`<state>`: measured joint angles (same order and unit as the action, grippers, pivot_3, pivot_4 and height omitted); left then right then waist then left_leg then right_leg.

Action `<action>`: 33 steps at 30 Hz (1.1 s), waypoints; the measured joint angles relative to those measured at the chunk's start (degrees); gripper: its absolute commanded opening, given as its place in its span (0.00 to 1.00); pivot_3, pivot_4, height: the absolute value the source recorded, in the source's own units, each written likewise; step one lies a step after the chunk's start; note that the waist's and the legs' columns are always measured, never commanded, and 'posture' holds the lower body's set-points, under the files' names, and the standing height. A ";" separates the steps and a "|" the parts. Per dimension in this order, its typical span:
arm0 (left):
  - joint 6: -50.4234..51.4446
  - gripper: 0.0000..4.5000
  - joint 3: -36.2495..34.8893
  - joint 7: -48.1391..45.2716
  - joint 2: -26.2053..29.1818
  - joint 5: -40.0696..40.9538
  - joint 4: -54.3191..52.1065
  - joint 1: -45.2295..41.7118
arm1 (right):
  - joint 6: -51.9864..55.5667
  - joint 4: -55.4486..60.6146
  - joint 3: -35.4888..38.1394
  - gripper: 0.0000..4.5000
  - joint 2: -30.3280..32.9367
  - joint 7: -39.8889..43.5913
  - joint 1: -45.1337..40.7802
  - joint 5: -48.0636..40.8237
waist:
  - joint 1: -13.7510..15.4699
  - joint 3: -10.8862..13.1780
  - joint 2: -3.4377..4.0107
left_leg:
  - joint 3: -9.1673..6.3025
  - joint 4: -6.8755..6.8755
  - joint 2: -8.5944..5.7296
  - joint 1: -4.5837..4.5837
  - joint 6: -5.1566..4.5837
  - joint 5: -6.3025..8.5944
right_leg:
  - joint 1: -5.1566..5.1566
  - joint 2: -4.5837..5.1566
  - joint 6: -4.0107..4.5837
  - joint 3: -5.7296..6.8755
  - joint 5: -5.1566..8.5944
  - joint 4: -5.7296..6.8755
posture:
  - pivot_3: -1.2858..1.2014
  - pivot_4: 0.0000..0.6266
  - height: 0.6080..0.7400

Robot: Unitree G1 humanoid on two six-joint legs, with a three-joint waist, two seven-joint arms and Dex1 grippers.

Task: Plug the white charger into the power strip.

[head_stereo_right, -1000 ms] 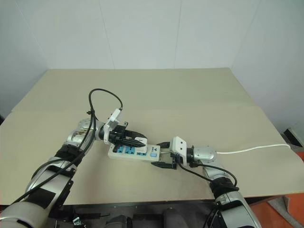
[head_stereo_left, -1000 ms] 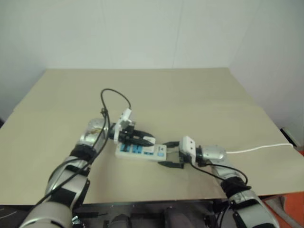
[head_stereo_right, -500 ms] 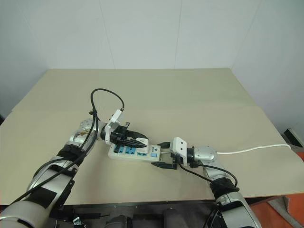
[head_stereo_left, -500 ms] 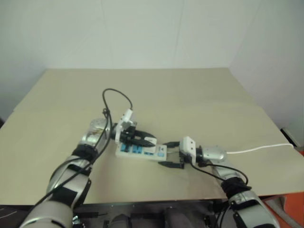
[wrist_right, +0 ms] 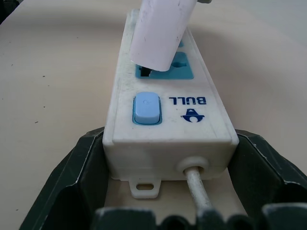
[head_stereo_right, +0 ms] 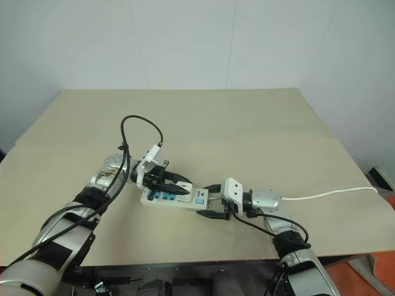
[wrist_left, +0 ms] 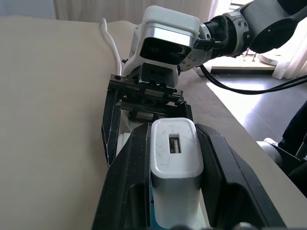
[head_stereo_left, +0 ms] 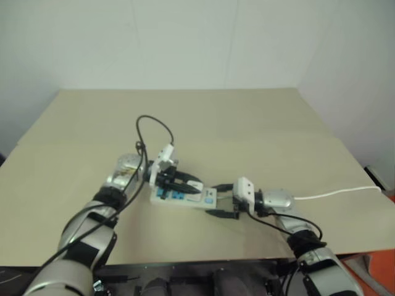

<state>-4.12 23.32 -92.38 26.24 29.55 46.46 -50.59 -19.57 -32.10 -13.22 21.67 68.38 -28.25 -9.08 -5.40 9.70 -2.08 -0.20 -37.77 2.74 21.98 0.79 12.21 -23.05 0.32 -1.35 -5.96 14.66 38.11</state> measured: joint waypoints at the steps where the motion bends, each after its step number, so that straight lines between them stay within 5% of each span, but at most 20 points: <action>1: -1.00 0.23 -0.24 0.00 -0.28 -0.15 0.43 0.10 | 0.00 -0.03 0.03 0.76 0.03 -0.06 0.04 0.00 | 0.03 0.00 0.00 | 0.00 0.00 0.00 -0.02 0.00 0.00 | 0.02 0.01 0.00 0.00 0.00 -0.01 | 0.52 0.24 1.00; 10: -9.89 0.23 -3.33 -0.01 -2.86 -3.37 4.48 2.01 | -0.15 -0.23 0.00 0.76 0.32 -0.93 0.44 0.29 | 0.19 -0.10 -0.04 | -0.02 0.05 -0.01 -0.75 0.01 0.01 | 0.79 0.04 0.25 -0.01 0.16 -0.18 | 0.52 0.24 1.00; 33: -16.92 0.23 -7.08 -0.03 -4.60 -6.83 6.79 4.53 | -1.07 -1.27 -0.99 0.76 0.16 -2.36 0.70 1.08 | 0.21 -1.53 -0.01 | -0.02 0.58 -0.17 -1.01 0.02 0.01 | 0.87 0.07 0.40 -0.24 0.26 -0.35 | 0.52 0.24 1.00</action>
<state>-21.04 16.25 -92.42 21.64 22.73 53.25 -46.07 -20.64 -33.37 -14.21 21.83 66.02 -27.55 -8.01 -5.20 8.16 -2.09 -0.21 -37.19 2.57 20.97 0.80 12.23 -22.18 0.39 -0.95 -6.20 14.92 37.76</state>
